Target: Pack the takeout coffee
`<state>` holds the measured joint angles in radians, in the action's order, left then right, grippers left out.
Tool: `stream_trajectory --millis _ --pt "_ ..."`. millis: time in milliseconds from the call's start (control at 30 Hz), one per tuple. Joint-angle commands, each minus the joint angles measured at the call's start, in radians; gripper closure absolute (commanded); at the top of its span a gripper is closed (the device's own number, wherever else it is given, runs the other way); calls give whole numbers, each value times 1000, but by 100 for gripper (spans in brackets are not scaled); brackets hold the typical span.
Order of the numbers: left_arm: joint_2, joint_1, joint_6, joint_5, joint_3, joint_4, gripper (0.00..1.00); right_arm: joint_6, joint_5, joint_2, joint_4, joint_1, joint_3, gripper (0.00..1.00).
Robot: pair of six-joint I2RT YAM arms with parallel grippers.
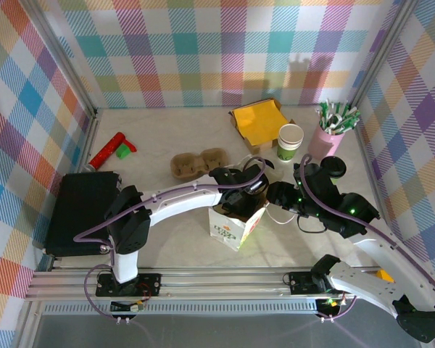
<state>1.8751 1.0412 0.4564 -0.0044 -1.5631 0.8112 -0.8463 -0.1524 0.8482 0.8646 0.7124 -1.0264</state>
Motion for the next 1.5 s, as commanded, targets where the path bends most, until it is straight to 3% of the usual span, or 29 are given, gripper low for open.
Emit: stream_trajectory --millis 0,300,500,867,1033,1300,1467 --pt "-65 4 13 6 -29 19 99 25 -6 4 10 -5 5 46" --pt "-128 3 15 8 -100 38 98 26 -16 1 18 -5 2 46" --pt "-180 -3 2 74 -117 4 96 29 -23 -3 19 -5 -2 46" --pt "-256 -3 -10 52 -153 6 94 24 -26 -9 19 -5 11 46" --pt "-296 -4 -31 36 -187 22 88 25 -29 -9 17 -5 5 45" --pt "-357 -32 -83 -43 -251 79 68 30 -50 -10 40 -5 -46 28" --pt "-417 -76 -97 -102 -207 101 65 11 -116 -15 94 -6 -123 20"
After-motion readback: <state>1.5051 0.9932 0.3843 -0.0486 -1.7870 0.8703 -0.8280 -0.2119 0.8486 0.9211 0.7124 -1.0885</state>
